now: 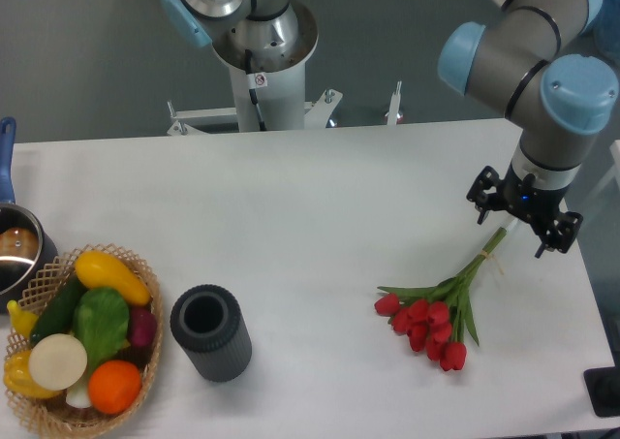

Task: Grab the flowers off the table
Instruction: 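Move the open gripper over the green tulip stems and lower it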

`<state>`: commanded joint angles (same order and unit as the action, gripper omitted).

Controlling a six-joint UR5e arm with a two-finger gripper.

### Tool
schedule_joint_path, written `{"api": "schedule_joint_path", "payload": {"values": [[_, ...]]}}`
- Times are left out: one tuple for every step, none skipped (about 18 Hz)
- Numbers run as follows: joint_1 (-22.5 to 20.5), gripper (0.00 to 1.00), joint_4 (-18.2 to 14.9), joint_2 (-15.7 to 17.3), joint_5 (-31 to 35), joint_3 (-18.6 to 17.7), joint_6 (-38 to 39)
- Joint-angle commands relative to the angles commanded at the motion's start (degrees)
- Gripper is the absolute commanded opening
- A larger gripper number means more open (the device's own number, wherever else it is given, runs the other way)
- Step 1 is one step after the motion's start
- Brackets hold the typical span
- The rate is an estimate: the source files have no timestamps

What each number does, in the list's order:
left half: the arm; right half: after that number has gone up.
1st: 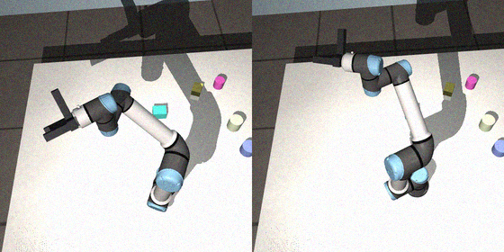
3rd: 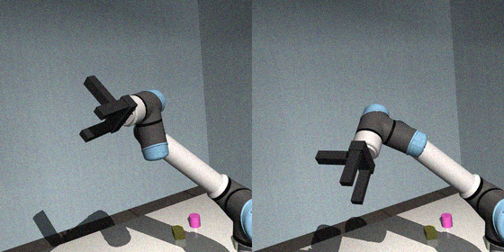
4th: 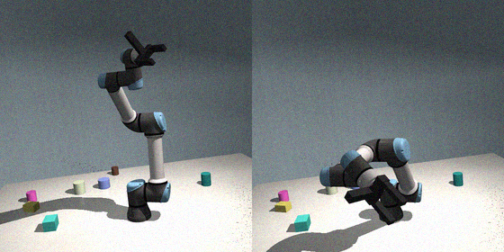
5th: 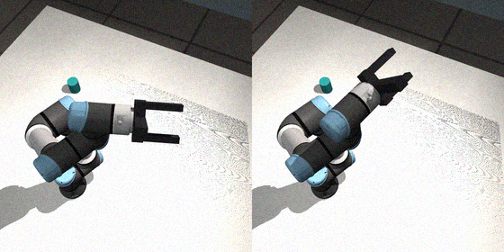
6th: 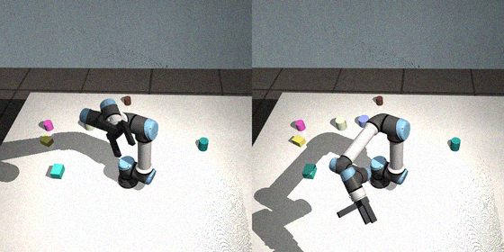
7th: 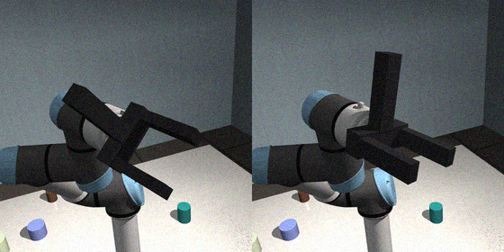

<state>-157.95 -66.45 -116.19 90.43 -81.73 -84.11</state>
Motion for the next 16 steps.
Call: {"api": "schedule_joint_path", "payload": {"values": [[0.7,1.0,0.8,0.1,0.4,-0.9,0.2],[1.4,1.0,1.6,0.2,1.1,-1.8,0.3],[1.8,1.0,1.8,0.3,2.2,-2.8,0.3],[2.3,1.0,1.9,0.5,3.8,-3.8,0.9],[3.3,1.0,3.0,0.6,4.9,-4.5,1.9],[4.3,1.0,5.2,0.4,5.2,-5.1,3.2],[4.7,1.0,8.9,0.3,5.2,-6.4,4.6],[4.8,1.0,13.6,0.2,5.1,-8.3,5.9],[4.9,1.0,17.4,0.1,5.1,-10.4,7.3],[4.9,1.0,19.8,0.0,5.3,-12.1,8.7],[4.9,1.0,20.4,0.0,5.4,-12.6,9.6],[4.9,1.0,20.5,0.0,5.3,-12.5,10.3],[4.9,1.0,20.5,-0.1,5.4,-12.5,10.9],[5.0,1.0,20.7,-0.1,5.4,-12.6,11.5],[5.1,1.0,20.7,-0.5,5.5,-12.5,12.1],[5.4,1.0,20.8,-1.0,5.4,-12.3,12.4]]}}
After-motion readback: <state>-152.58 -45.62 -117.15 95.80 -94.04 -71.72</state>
